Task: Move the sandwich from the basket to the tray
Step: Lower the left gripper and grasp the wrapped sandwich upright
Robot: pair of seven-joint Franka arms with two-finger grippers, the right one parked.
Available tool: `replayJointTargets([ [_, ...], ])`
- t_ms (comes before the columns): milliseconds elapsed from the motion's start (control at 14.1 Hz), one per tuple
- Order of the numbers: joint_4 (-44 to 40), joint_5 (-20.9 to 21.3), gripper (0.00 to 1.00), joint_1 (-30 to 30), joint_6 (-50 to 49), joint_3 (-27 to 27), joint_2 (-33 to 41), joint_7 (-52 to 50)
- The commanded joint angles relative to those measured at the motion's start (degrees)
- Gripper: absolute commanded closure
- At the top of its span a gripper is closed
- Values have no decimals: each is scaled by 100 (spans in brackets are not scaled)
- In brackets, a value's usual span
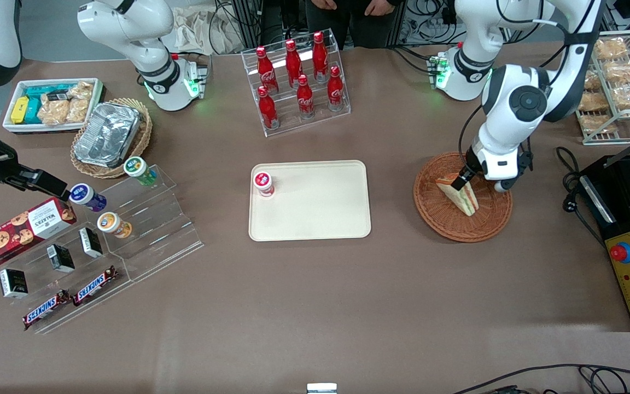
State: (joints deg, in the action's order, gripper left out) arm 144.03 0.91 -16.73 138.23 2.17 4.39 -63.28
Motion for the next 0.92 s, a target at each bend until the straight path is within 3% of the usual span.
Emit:
replayJointTargets([
  [0, -33, 111, 0, -68, 239, 47, -272, -185],
  [638, 72, 234, 3, -94, 494, 47, -659, -299],
  [709, 64, 234, 16, -94, 503, 47, -677, -308],
  [780, 63, 234, 38, -85, 512, 47, -685, -308],
  [851, 63, 234, 67, -77, 521, 47, -729, -308],
])
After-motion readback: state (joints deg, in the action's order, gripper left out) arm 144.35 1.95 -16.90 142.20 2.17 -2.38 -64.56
